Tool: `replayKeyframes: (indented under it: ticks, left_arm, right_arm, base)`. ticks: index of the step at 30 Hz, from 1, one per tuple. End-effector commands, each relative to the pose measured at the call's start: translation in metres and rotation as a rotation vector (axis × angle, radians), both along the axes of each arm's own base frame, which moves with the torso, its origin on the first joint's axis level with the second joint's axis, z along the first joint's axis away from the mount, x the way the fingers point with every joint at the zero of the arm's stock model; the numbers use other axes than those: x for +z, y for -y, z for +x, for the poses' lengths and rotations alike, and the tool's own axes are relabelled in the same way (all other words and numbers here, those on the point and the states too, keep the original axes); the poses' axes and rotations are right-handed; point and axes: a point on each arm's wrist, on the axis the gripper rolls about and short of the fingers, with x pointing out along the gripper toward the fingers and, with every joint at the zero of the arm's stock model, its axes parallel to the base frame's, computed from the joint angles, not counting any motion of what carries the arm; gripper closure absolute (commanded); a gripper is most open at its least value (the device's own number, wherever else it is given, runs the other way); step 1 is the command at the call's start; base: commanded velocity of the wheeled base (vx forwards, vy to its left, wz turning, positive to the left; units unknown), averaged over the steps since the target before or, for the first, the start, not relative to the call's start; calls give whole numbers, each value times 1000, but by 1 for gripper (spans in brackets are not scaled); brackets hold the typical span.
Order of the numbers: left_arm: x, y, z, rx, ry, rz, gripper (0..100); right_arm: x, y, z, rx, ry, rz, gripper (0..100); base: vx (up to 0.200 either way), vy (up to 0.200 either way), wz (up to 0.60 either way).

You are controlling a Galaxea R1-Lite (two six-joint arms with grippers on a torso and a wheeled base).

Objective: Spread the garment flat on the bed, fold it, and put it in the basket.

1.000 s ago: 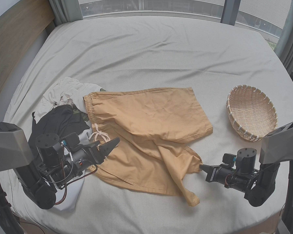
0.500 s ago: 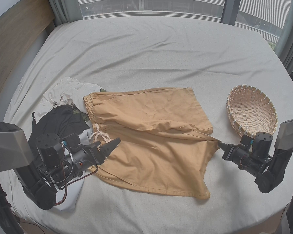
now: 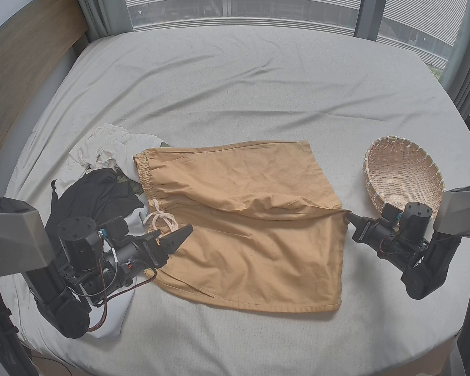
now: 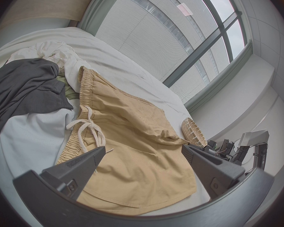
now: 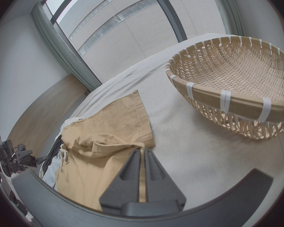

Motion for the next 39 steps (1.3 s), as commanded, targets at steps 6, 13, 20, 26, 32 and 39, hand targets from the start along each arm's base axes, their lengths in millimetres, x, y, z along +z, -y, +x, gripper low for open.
replayKeyframes:
  ticks: [6, 13, 20, 26, 32, 39]
  left_arm:
    - [-7, -3, -4, 6, -32, 17, 0]
    - [-14, -28, -10, 81, -90, 33, 0]
    - [-28, -55, -19, 157, -185, 47, 0]
    - [-43, -61, -28, 168, -270, 62, 0]
    - [-59, -65, -25, 184, -333, 74, 0]
    - [-63, -64, -21, 152, -348, 45, 0]
  right_arm:
    - [-1, -1, 3, -34, 19, -36, 0]
    - [25, -3, -15, -46, 65, -29, 0]
    - [33, -32, -58, 83, 24, -28, 0]
    - [20, -55, -92, 202, -66, -59, 0]
    - [20, -54, -92, 199, -69, -60, 0]
    - [19, -55, -92, 200, -70, -60, 0]
  base:
    - [0, 0, 0]
    - [0, 0, 0]
    - [0, 0, 0]
    - [0, 0, 0]
    - [0, 0, 0]
    - [0, 0, 0]
